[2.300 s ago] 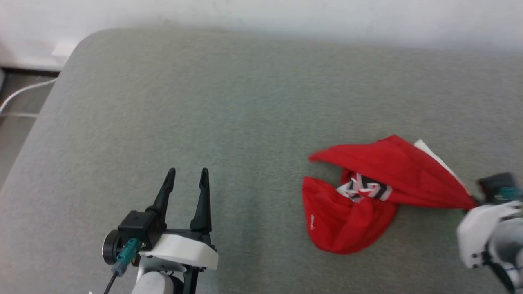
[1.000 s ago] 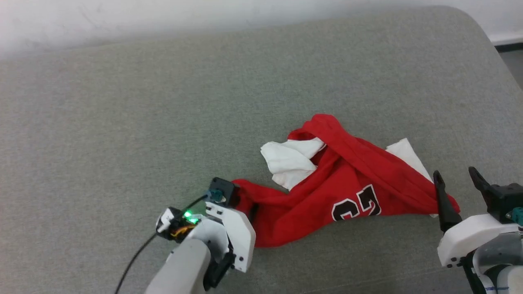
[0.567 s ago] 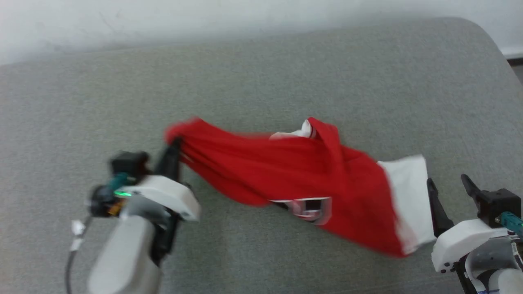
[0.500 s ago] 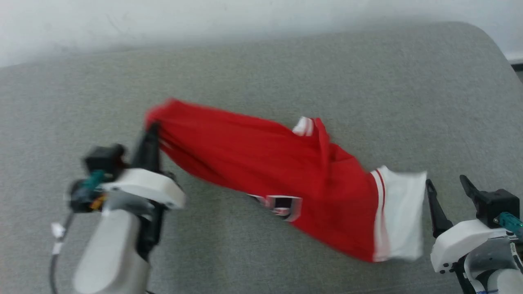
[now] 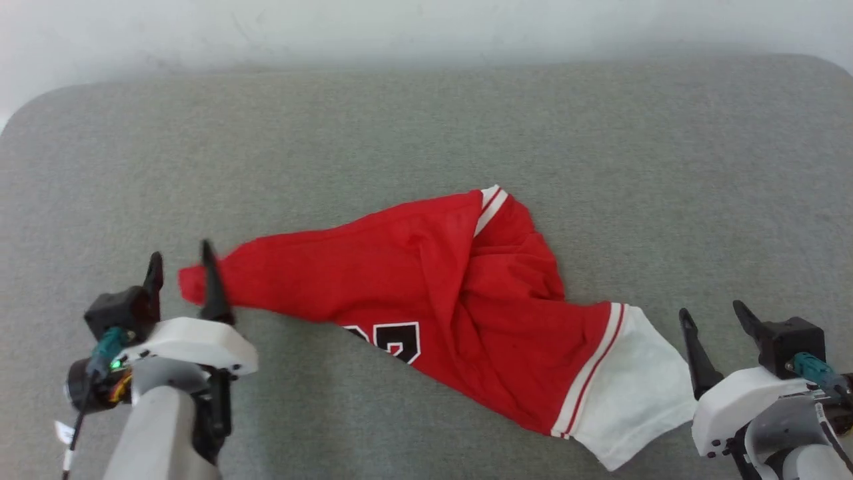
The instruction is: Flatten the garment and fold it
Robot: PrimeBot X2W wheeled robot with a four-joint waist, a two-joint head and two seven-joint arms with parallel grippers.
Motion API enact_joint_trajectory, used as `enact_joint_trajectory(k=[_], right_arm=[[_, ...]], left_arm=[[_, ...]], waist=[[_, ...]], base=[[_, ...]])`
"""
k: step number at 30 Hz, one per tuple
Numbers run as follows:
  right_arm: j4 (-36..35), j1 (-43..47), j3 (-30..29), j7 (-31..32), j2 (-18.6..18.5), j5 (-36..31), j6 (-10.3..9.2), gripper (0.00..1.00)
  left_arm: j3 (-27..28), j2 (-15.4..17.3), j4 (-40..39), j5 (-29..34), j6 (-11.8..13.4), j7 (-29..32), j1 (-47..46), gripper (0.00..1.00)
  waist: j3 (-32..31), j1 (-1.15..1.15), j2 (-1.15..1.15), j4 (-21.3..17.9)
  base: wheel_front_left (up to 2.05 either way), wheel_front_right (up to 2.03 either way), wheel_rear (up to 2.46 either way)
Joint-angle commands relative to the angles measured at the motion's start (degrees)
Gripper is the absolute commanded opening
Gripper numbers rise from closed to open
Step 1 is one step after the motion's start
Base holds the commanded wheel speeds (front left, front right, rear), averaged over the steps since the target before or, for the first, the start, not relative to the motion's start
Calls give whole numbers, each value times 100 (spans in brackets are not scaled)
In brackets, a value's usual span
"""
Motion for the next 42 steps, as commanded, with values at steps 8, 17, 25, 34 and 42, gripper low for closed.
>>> enact_joint_trajectory(k=[8,17,25,34,42], right_arm=[[-239,-214,1180,296,-572,489,-12,100],[53,-758,3110,1634,-1391,1877,-12,100],[977,-1407,3926,1906,-1678,2097,-12,100],[1955,-1721,4327,1652,-1751,2114,-12,13],[1949,-1899,4476,1050,-1701,2134,-12,0]], left_arm=[[-361,-477,-901,278,-395,-193,404,100],[-726,-758,-1142,401,-574,-196,958,100],[-826,-861,-1012,385,-614,-197,950,100],[-956,-895,-907,396,-600,-197,900,100],[-882,-899,-870,432,-585,-197,970,100]], waist=[[-164,0,0,720],[-169,0,0,1490],[-1,0,0,2030],[111,0,0,2277],[-147,0,0,1966]], base=[[0,0,0],[0,0,0],[0,0,0],[0,0,0],[0,0,0]])
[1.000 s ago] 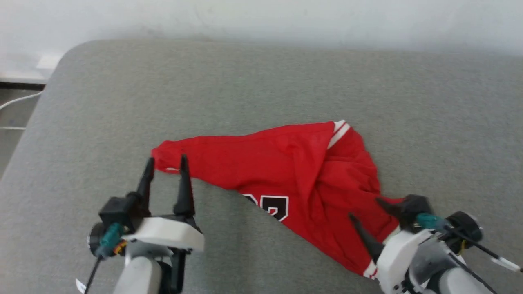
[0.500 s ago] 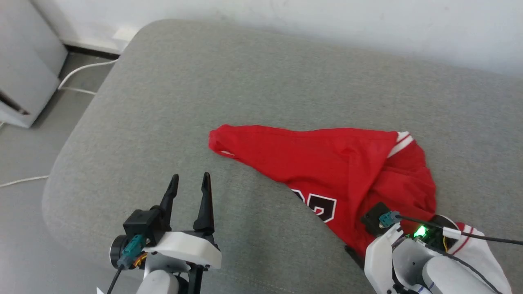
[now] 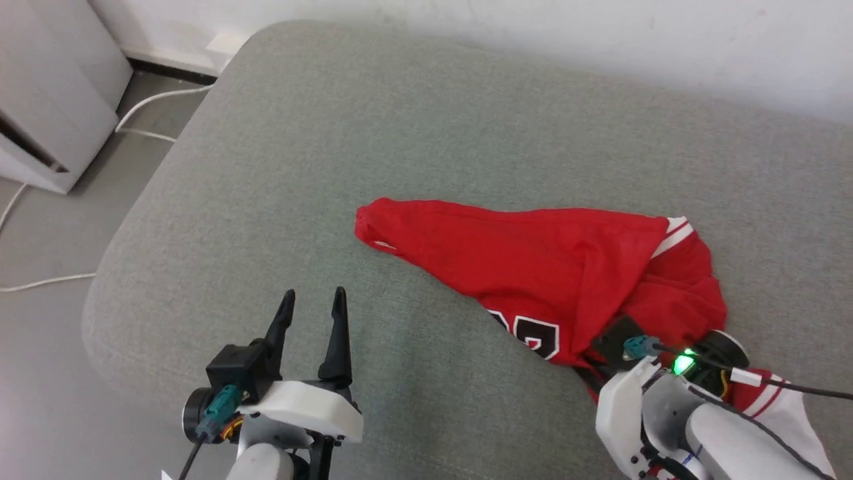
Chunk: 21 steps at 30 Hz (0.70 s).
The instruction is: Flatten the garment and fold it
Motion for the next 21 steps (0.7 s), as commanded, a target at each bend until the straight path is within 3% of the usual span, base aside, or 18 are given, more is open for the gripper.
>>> enact_joint_trajectory(k=[1,8,14,17,21], right_arm=[[-17,29,89,-42,36,22,-3,0],[-1258,-149,-123,-249,-255,155,-3,0],[-2374,-186,-1259,311,-716,603,-3,0],[-2470,-284,-2005,607,-979,664,-3,0],[-1926,-443,-2820,936,-1244,572,-3,0]], left_arm=[[29,-26,15,47,-19,-28,32,100],[158,-27,-6,127,-59,-28,136,100],[130,-27,-64,98,-62,-28,159,100],[70,-27,-71,77,-61,-28,118,100],[-57,-27,-75,37,-64,-28,-42,100]], waist=[[-214,-1,0,-235],[-441,-1,0,-606],[-321,-1,0,-755],[-156,-1,0,-783],[132,-1,0,-709]], base=[[0,0,0],[0,0,0],[0,0,0],[0,0,0],[0,0,0]])
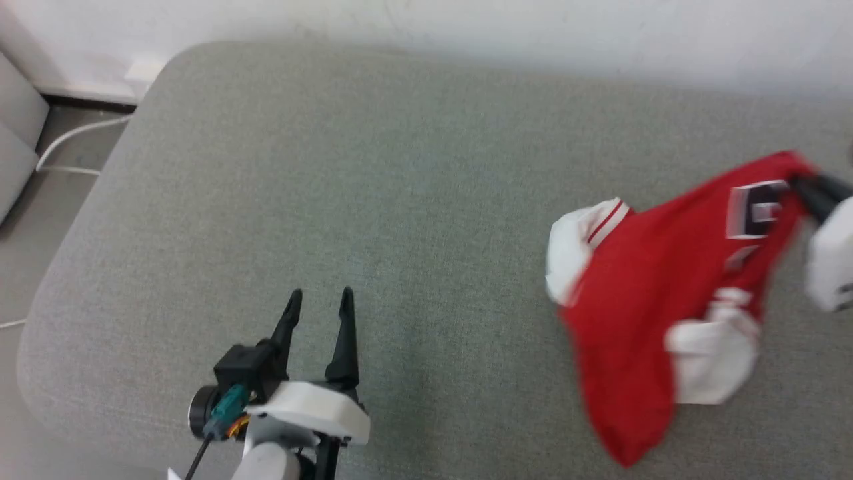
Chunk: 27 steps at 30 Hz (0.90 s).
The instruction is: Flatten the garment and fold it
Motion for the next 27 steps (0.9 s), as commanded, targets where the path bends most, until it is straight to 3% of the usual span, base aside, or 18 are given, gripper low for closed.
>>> enact_joint_trajectory(k=[1,8,9,10,18,27], right_arm=[[211,-80,-159,49,-38,-80,-8,0],[2030,-247,-871,-161,-187,-872,-8,0],[2282,-247,-909,-197,-146,-970,-8,38],[2510,-247,-926,-235,-97,-1056,-8,100],[3281,-428,-786,-925,336,-1390,-8,100],[2574,-289,-574,-1688,637,-1400,-8,100]], left_arm=[[-38,-12,-19,-14,-52,-28,-142,100],[-243,-12,3,-104,3,-28,-391,100],[-265,-12,4,-110,8,-28,-407,100],[-289,-12,12,-115,14,-28,-419,100],[-429,-12,61,-75,-5,-28,-481,100],[-723,-12,265,34,-291,-19,-497,100]], waist=[[279,0,0,101],[673,0,0,300],[698,0,0,314],[710,0,0,321],[540,0,0,48],[76,0,0,-665]], base=[[0,0,0],[0,0,0],[0,0,0],[0,0,0],[0,0,0],[0,0,0]])
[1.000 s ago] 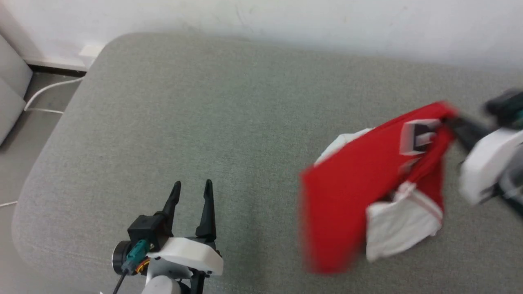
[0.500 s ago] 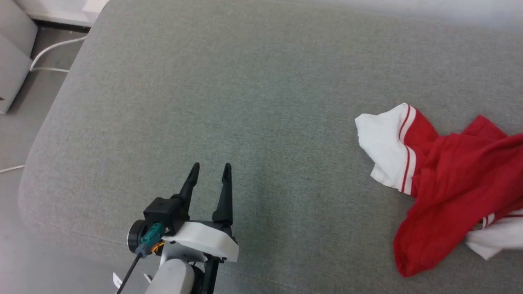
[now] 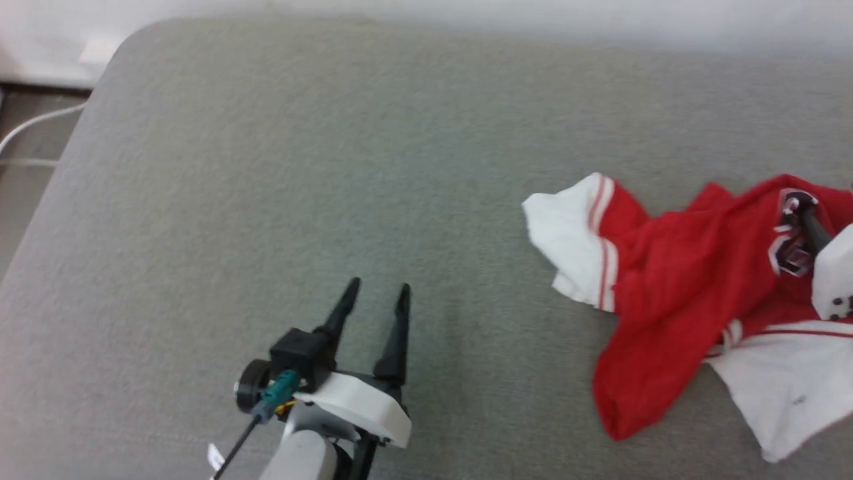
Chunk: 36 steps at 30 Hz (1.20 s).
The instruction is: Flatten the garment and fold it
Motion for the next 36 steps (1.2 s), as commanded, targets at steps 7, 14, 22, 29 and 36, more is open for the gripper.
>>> enact_joint_trajectory(k=[7,14,22,29,36], right_arm=[[-1241,957,-238,-246,498,-122,-11,100],[-2399,1850,-749,-242,1133,-441,-11,100],[-3099,2181,-979,-224,1642,-692,-11,100],[-3152,2196,-1045,-249,1730,-755,-11,100],[-3071,2193,-1021,-330,1797,-716,-11,100]], left_arm=[[-449,-6,189,-110,-327,344,-155,100],[-1158,-7,400,-475,-572,1177,-327,100],[-1921,-7,906,-1000,-572,2146,-915,100],[-2244,-7,1523,-1017,-366,2451,-1338,100],[-2692,-7,1981,-1548,-709,2479,-1453,29]], waist=[[-435,0,0,-908],[-324,0,0,-1262],[36,0,0,-1766],[268,0,0,-1966],[409,0,0,-1904]], base=[[0,0,0],[0,0,0],[0,0,0],[0,0,0],[0,0,0]])
